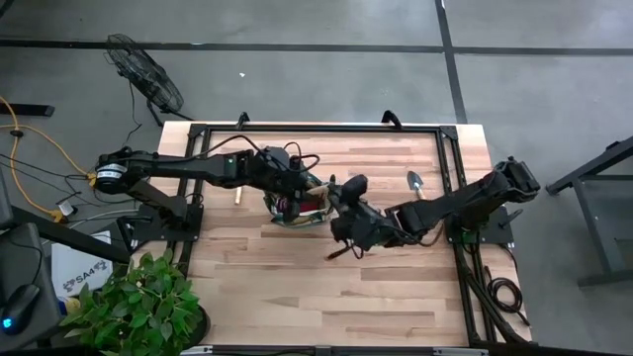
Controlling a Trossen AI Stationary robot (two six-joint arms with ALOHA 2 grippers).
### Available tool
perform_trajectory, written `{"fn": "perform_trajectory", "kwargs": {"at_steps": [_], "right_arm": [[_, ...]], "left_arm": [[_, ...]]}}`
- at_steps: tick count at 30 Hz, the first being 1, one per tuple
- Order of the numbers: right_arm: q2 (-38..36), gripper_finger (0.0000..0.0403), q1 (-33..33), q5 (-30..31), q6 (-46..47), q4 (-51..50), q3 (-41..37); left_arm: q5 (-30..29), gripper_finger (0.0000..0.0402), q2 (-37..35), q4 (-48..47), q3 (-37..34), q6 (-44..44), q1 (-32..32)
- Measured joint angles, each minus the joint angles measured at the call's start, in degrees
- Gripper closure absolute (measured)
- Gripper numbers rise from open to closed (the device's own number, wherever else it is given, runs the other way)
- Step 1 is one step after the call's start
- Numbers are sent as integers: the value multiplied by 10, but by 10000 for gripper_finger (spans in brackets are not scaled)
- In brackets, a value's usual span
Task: Pick & Place Garden tools in Gardening bag
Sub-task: Put the light brown hand rake into the light brown gardening bag
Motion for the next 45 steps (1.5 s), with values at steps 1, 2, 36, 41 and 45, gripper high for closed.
{"fn": "perform_trajectory", "kwargs": {"at_steps": [1,2,36,41,45], "right_arm": [[-6,227,2,-1,31,-10,0],[-12,227,3,-2,67,-25,0],[-69,228,-93,-437,414,494,-256],[-44,228,-94,-475,419,619,-262],[6,228,-98,-495,419,716,-262]], "left_arm": [[-9,346,-3,-6,0,3,0],[-20,346,-9,-22,0,3,0],[-4,346,-157,491,-294,120,-64],[12,346,-144,578,-321,119,-69],[23,346,-123,599,-319,122,-77]]}}
